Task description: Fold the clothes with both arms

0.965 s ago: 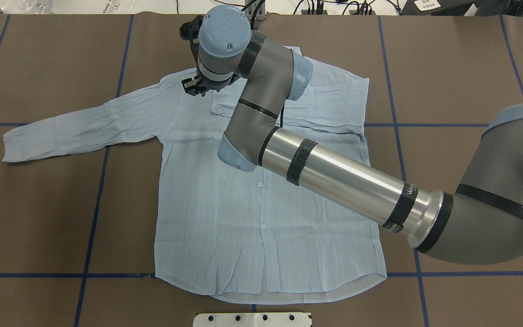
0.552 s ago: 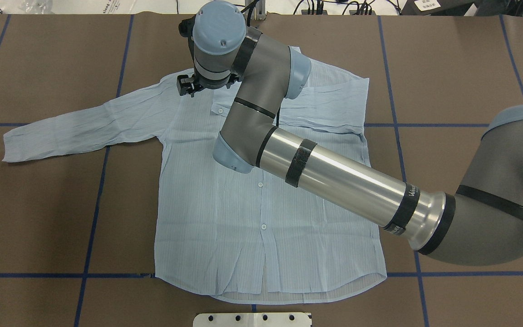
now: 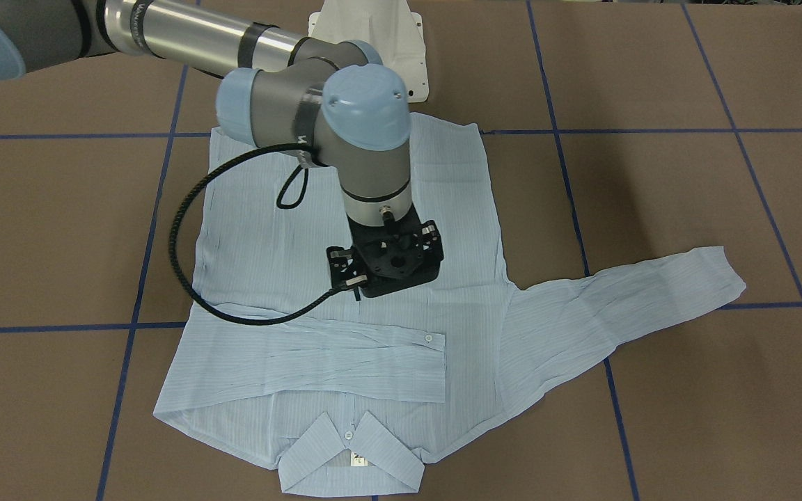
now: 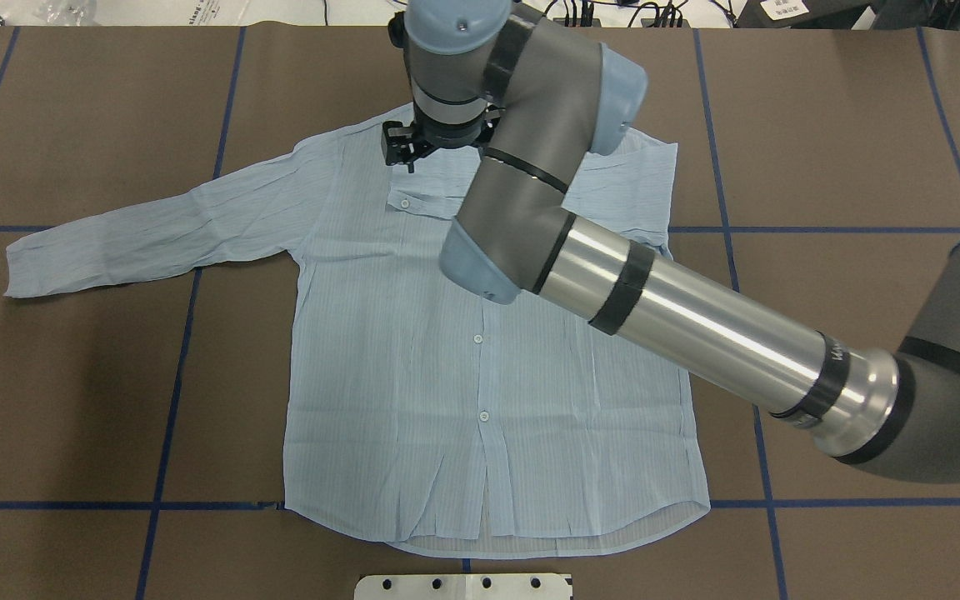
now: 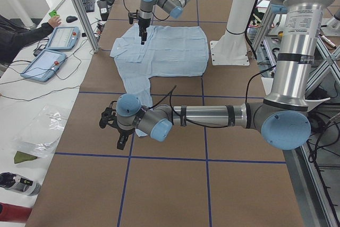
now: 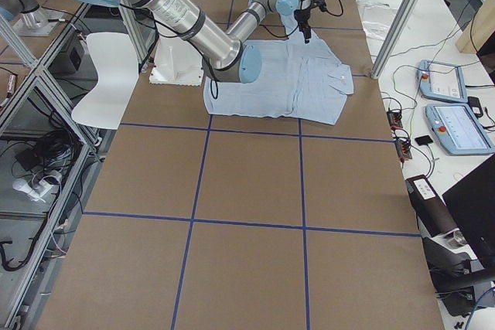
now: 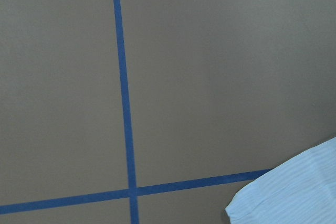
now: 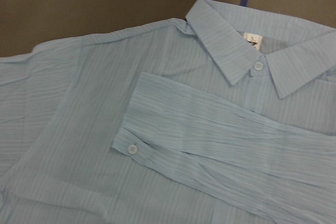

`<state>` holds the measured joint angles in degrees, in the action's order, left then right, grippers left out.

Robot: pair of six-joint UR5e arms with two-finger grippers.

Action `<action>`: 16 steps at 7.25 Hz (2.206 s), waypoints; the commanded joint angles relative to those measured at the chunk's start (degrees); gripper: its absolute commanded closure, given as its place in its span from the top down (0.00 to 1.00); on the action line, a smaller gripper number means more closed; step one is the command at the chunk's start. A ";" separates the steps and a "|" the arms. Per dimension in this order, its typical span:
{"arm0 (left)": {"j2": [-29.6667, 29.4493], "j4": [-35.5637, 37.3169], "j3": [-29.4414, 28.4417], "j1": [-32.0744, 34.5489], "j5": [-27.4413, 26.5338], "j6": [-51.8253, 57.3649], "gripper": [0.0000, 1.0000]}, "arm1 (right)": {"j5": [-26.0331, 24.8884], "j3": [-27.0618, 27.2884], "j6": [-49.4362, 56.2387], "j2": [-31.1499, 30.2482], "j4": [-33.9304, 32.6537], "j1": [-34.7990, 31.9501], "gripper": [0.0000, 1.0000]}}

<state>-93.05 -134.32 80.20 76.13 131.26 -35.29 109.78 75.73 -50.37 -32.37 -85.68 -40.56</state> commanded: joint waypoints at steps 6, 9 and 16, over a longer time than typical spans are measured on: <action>3.67 -12.54 0.66 -18.02 -14.62 -34.50 0.85 | 11.16 16.47 3.87 -19.75 -0.45 -8.75 1.00; 4.90 -12.28 0.66 -20.14 -17.27 -34.50 0.81 | 11.07 16.47 3.87 -19.75 -0.45 -8.75 1.00; 7.54 -12.19 3.12 -21.81 -17.44 -34.15 0.68 | 10.98 16.29 3.87 -20.10 -0.45 -8.75 1.00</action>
<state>-85.49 -146.52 83.28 54.82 113.90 -69.44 120.83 92.08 -46.49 -52.29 -86.13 -49.31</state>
